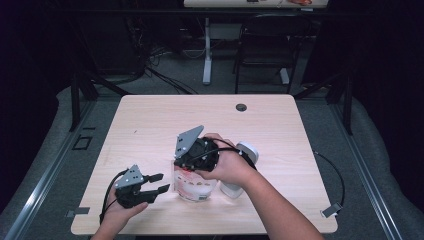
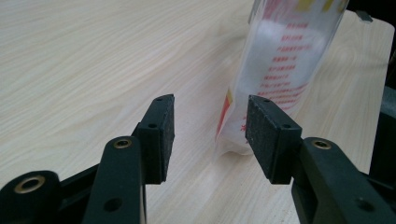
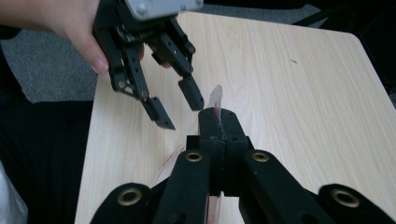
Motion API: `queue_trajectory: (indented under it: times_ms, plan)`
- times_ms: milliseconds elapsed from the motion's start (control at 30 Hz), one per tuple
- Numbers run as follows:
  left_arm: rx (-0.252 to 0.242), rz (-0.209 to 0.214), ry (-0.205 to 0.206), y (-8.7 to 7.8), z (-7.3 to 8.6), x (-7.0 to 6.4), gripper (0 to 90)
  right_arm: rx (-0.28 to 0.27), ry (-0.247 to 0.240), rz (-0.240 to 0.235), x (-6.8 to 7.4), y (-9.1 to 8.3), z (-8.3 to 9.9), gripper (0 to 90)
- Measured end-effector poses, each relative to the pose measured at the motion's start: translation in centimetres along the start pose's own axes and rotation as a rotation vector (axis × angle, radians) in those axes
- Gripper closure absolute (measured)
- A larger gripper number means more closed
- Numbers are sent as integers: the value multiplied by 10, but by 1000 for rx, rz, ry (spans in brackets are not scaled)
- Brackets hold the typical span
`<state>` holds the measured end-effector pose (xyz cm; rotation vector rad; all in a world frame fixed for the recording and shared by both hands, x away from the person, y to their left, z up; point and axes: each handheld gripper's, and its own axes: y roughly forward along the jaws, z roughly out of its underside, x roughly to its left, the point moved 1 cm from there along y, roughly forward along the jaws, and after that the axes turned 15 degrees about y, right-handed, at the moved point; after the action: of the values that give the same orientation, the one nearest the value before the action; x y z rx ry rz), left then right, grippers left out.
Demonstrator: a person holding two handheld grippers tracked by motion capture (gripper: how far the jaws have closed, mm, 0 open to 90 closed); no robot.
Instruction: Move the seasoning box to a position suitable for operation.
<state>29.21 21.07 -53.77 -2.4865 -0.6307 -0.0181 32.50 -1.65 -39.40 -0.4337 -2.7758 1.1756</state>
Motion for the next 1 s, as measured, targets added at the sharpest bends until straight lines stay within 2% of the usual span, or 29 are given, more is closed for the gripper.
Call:
queue_trajectory:
  times_ms: [167, 233, 333, 500, 600, 767, 1000]
  plan:
    - [20, 26, 33, 8, -1, -6, 533, -19, -4, 0, 2, -5, 1, 900]
    - [32, 31, 45, 11, -1, -7, 564, -20, -6, -1, 3, -6, 2, 900]
    - [51, 45, 45, 15, 1, -7, 603, -9, -14, 9, 2, -8, 2, 900]
    - [63, 63, 38, 23, 6, -7, 610, -21, -1, 13, 0, -11, 3, 900]
    - [63, 67, 33, 26, 8, -7, 580, -22, -3, 14, 0, -12, 3, 900]
    - [33, 85, 36, 30, 10, -8, 471, -29, -7, 8, 0, -14, 3, 900]
    - [9, 135, 48, 40, 10, -9, 400, -29, -20, 3, 3, -16, 2, 900]
